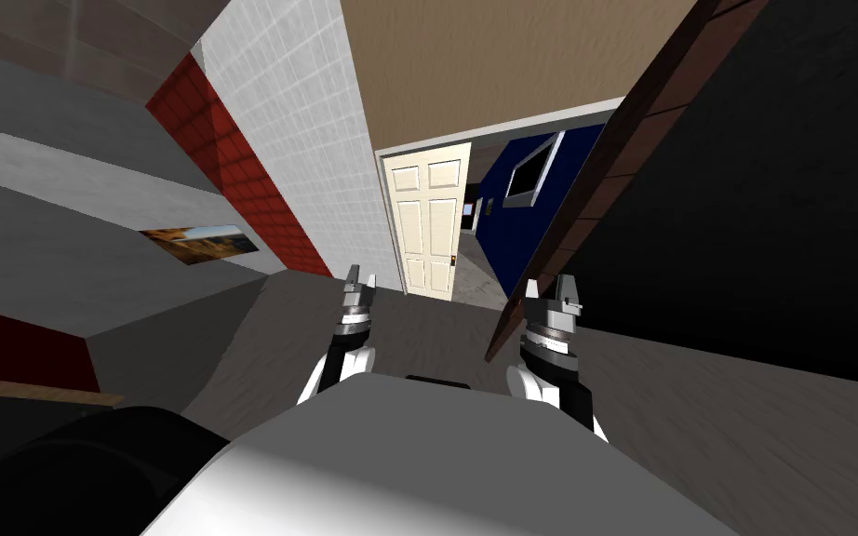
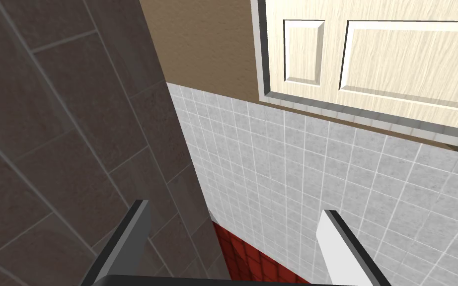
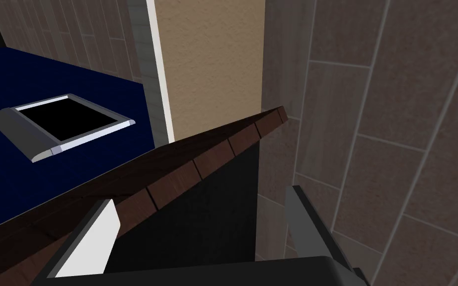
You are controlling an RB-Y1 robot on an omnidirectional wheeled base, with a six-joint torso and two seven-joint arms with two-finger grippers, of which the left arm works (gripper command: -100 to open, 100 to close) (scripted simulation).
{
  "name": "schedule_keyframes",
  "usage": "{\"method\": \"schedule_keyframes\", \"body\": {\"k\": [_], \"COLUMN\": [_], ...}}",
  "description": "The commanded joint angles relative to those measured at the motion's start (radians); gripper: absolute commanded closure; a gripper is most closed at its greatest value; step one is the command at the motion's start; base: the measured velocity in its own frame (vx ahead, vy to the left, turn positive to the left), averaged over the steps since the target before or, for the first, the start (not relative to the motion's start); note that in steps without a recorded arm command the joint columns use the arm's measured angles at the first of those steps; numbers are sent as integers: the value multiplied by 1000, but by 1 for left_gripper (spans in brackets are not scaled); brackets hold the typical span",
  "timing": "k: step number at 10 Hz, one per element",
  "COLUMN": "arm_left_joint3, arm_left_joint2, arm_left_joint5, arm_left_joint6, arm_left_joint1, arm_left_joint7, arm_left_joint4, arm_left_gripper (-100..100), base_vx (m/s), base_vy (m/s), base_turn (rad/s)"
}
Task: Pull the door open
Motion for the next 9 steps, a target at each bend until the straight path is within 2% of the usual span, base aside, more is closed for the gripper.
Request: {"method": "schedule_keyframes", "body": {"k": [1,3,9], "arm_left_joint3": [-4,-7,-26], "arm_left_joint2": [12,19,56], "arm_left_joint5": [2,4,14], "arm_left_joint6": [-7,-11,-42], "arm_left_joint1": [-5,-9,-35], "arm_left_joint7": [-4,-6,-24], "arm_left_joint4": [28,48,177], "arm_left_gripper": [-100,-100,-100], "base_vx": [54,140,166], "base_vy": [-65,-26,-37], "base_turn": [-30,-37,-44]}}
